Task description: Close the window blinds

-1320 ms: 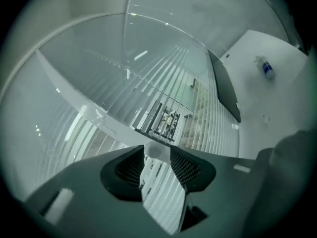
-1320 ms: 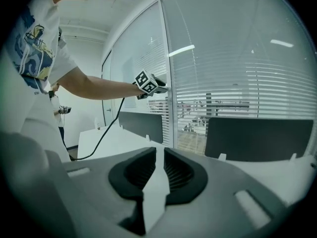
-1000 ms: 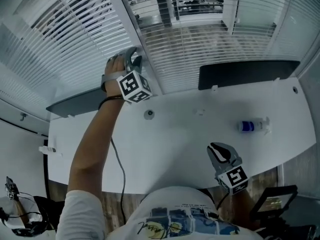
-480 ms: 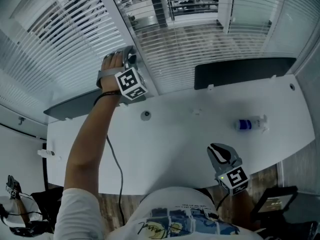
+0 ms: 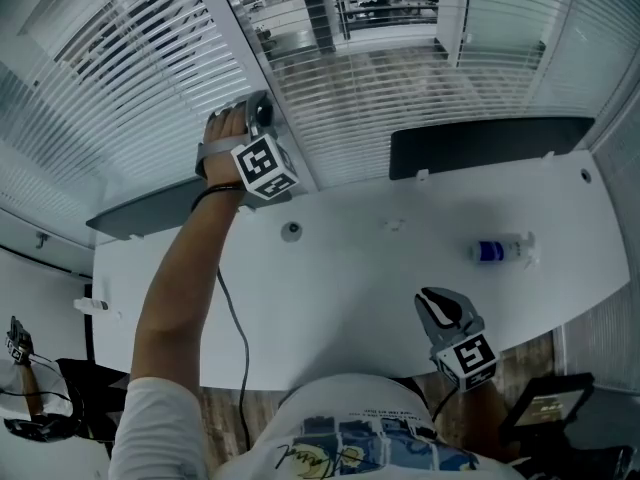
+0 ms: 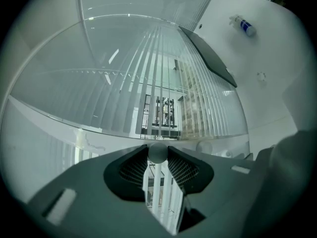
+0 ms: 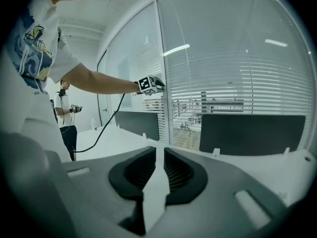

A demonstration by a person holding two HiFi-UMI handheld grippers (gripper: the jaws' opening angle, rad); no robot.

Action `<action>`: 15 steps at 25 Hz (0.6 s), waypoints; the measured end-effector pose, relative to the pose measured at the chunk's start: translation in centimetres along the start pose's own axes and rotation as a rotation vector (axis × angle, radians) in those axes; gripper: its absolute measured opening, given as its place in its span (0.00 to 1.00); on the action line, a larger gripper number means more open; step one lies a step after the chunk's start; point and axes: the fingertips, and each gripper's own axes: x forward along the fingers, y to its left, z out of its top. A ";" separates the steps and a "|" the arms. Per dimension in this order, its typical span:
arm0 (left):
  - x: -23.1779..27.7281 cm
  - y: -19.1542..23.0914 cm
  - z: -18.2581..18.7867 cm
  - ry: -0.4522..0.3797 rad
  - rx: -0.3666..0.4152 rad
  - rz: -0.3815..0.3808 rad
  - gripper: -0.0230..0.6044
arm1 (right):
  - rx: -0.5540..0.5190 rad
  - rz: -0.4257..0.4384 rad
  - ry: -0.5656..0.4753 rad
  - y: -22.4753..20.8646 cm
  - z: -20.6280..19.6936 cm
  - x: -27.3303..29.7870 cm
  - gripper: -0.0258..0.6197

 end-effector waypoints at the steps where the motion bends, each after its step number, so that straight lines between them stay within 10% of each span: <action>1: -0.1 0.0 0.1 0.001 -0.016 0.004 0.22 | -0.001 0.001 0.000 0.0 0.0 0.0 0.10; 15: -0.3 0.1 0.1 0.008 -0.395 0.014 0.22 | 0.002 0.019 0.003 -0.4 -0.5 0.8 0.10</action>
